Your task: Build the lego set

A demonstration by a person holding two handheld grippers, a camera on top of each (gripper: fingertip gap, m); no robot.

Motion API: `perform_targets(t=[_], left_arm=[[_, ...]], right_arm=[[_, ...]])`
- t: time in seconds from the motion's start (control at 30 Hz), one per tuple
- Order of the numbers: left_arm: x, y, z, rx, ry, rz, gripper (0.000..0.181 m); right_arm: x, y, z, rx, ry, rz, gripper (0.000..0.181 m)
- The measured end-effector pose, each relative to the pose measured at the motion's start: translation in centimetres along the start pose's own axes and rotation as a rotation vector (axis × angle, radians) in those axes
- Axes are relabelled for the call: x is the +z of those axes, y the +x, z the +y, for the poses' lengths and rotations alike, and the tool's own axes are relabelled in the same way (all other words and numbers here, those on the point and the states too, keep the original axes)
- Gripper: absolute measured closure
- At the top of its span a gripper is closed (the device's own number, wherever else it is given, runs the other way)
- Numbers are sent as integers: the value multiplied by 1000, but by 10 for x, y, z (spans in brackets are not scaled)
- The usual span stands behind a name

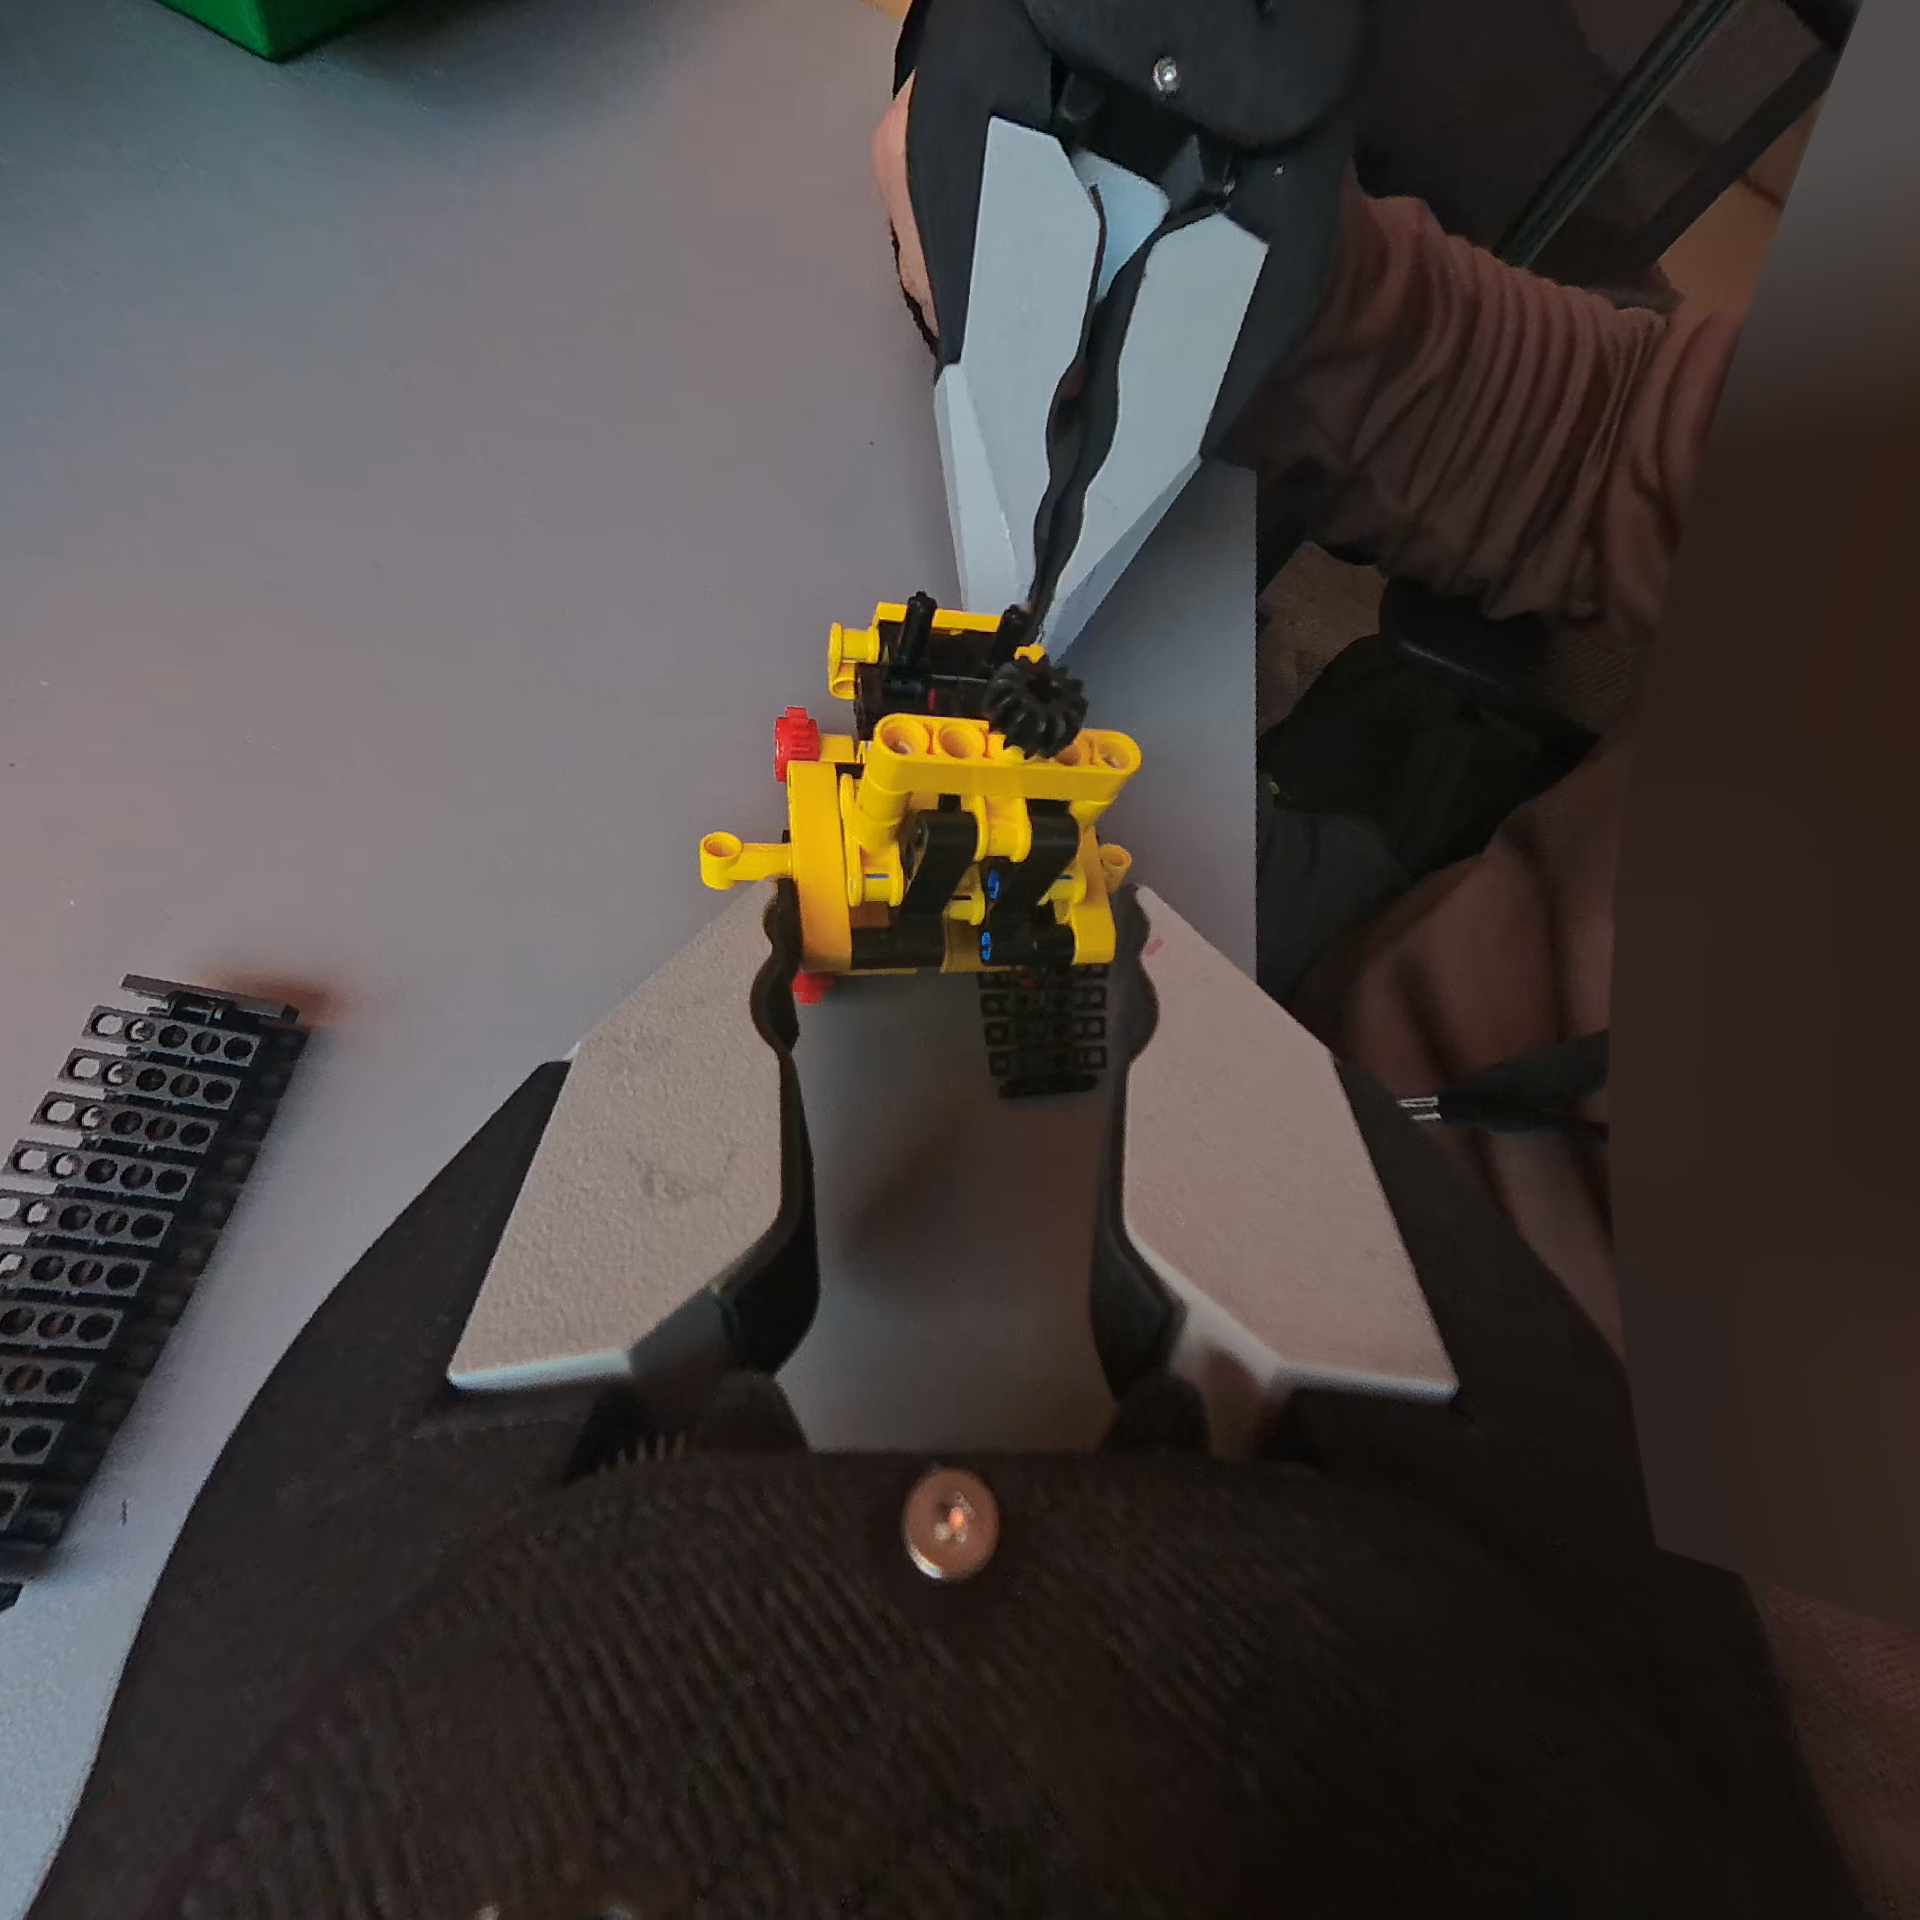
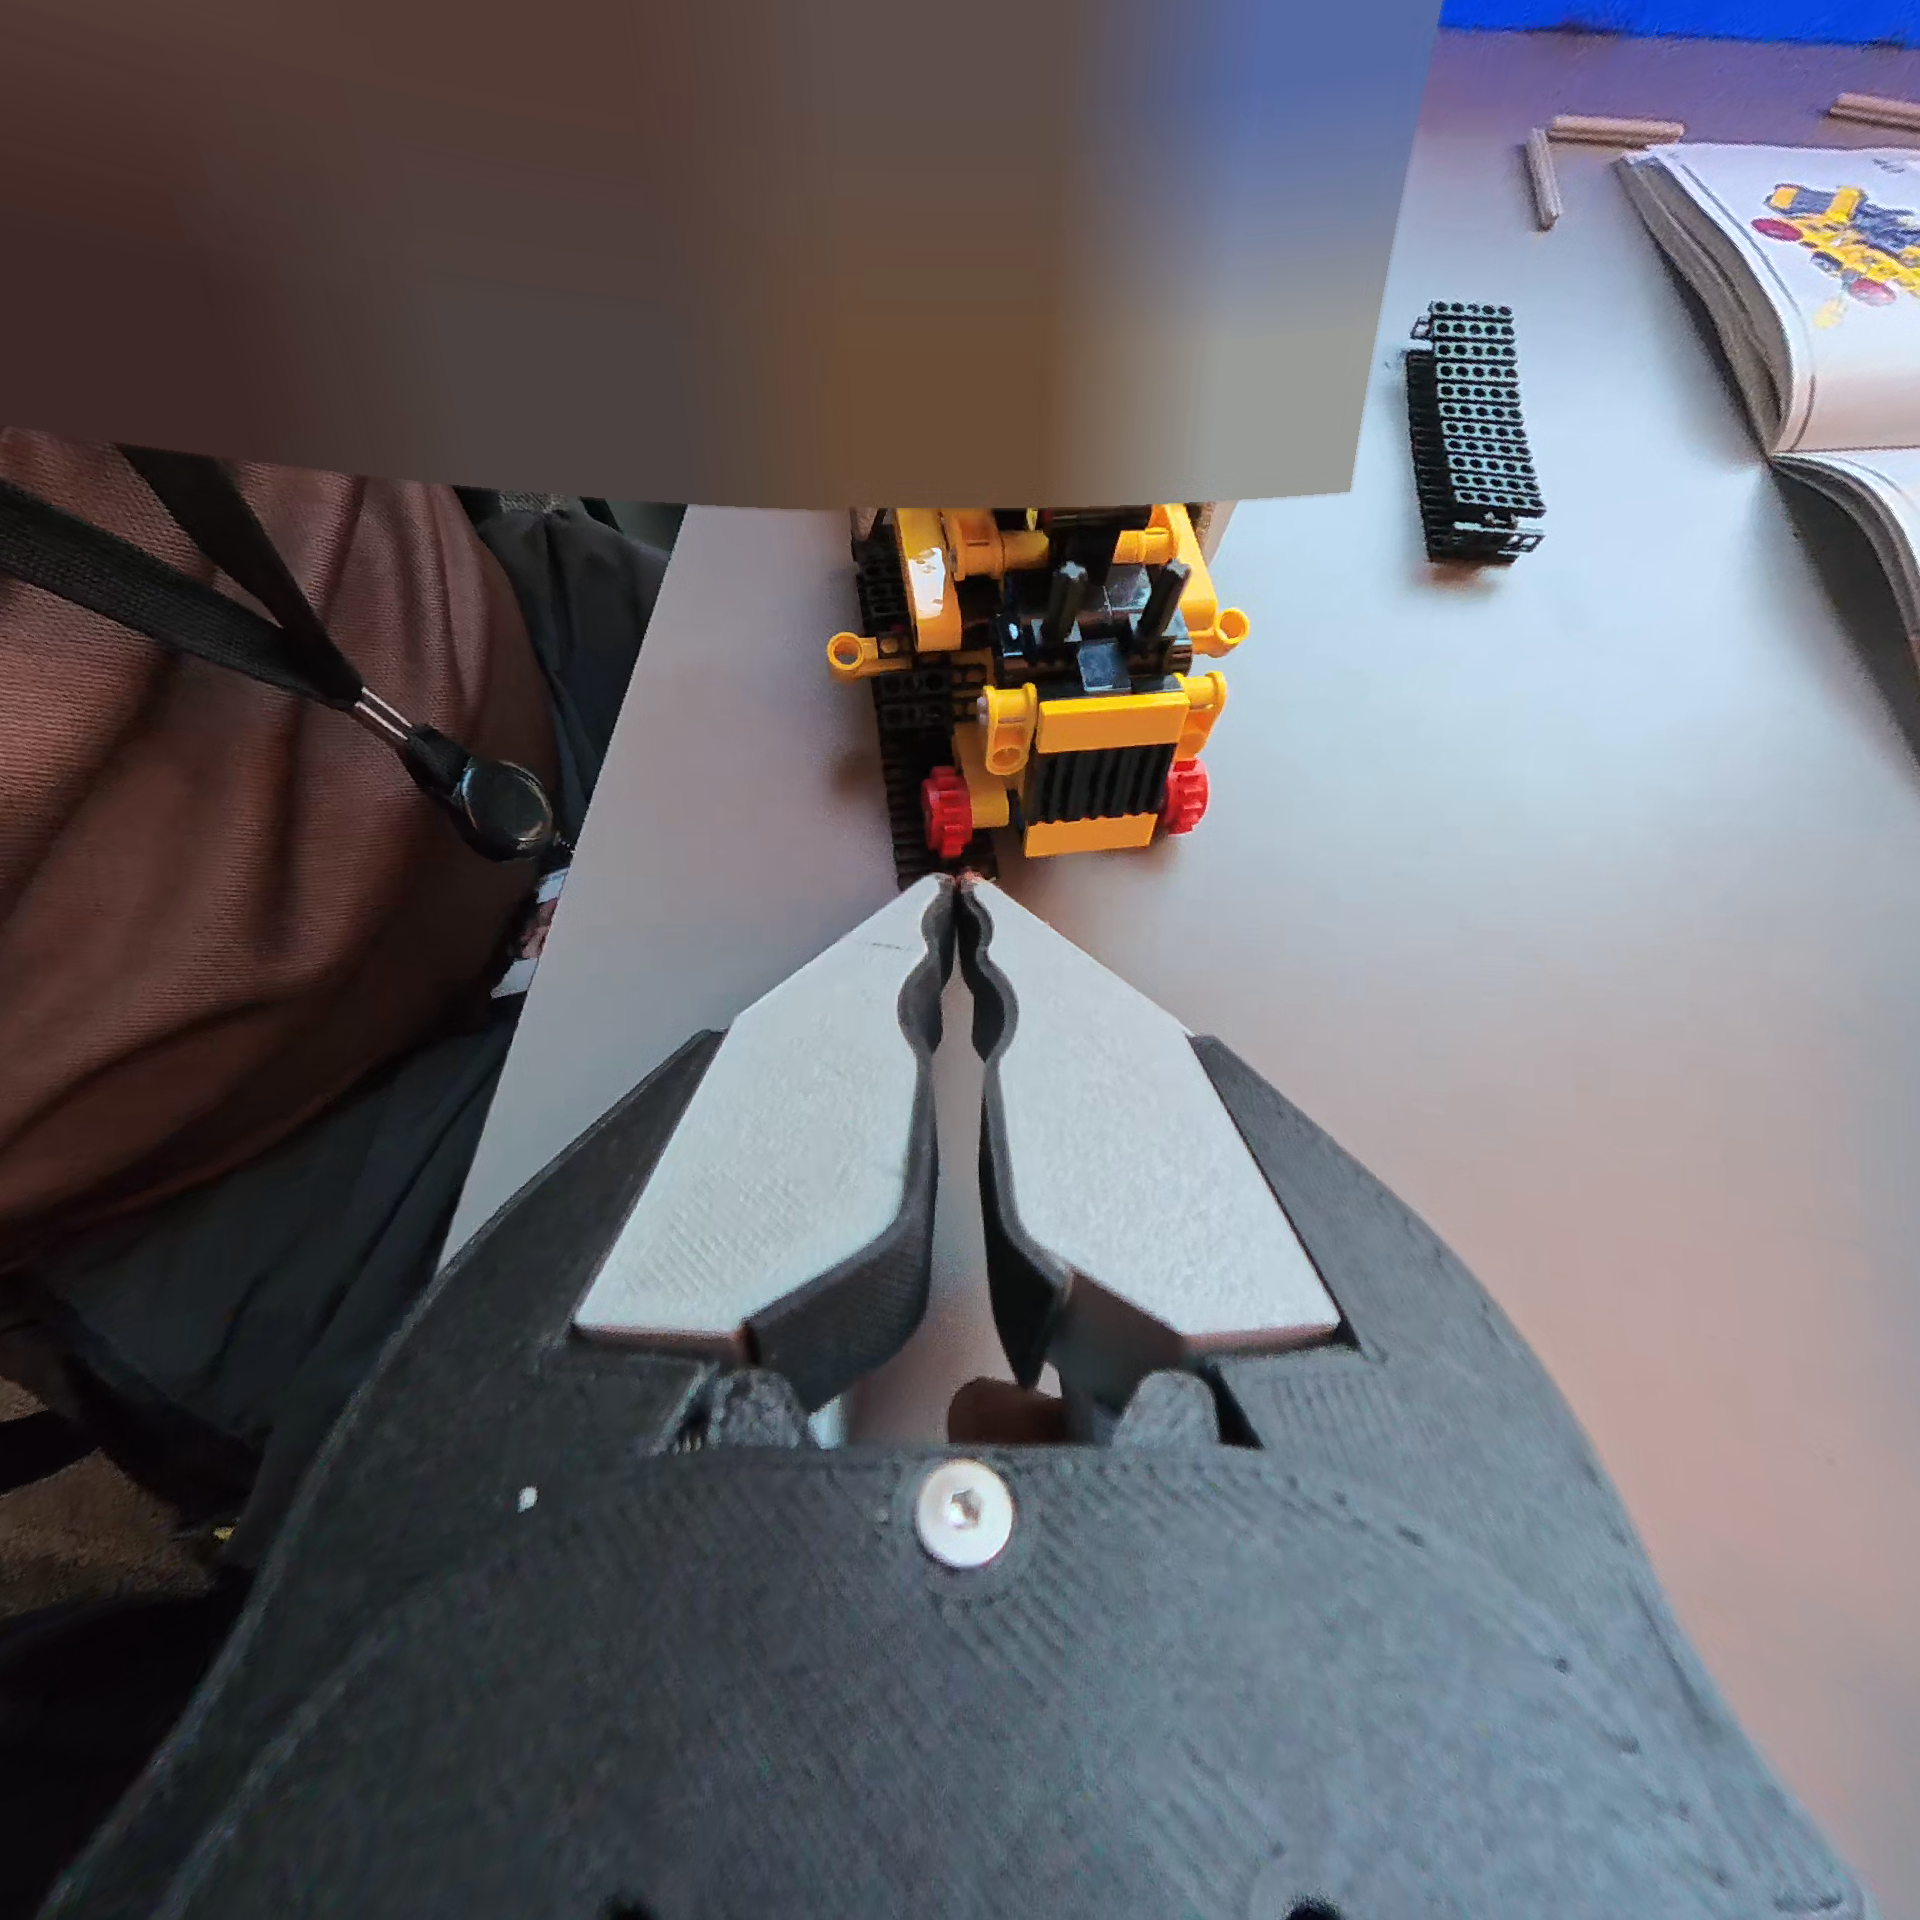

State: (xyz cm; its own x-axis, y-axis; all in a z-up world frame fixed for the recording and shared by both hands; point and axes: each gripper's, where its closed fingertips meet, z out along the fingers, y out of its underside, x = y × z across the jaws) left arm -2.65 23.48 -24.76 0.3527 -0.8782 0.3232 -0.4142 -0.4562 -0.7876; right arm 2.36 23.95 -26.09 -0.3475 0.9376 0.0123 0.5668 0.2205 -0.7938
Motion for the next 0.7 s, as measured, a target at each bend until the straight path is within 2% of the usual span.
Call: perform_targets(t=[0.1, 0.27, 0.43, 0.57, 0.7], left_arm=[[0, 0, 0, -5, 0, 4, 123], [0, 0, 0, -1, 0, 0, 123], [0, 0, 0, -1, -1, 0, 123], [0, 0, 0, -4, -2, 1, 123], [0, 0, 0, -3, -2, 1, 123]], right_arm=[[2, 1, 2, 7, -16, 5, 164], [8, -3, 3, -2, -42, -11, 163], [12, -3, 6, 4, -77, -13, 153], [15, -2, 4, 3, -78, -7, 164], [15, -3, 4, -11, -79, 1, 164]])
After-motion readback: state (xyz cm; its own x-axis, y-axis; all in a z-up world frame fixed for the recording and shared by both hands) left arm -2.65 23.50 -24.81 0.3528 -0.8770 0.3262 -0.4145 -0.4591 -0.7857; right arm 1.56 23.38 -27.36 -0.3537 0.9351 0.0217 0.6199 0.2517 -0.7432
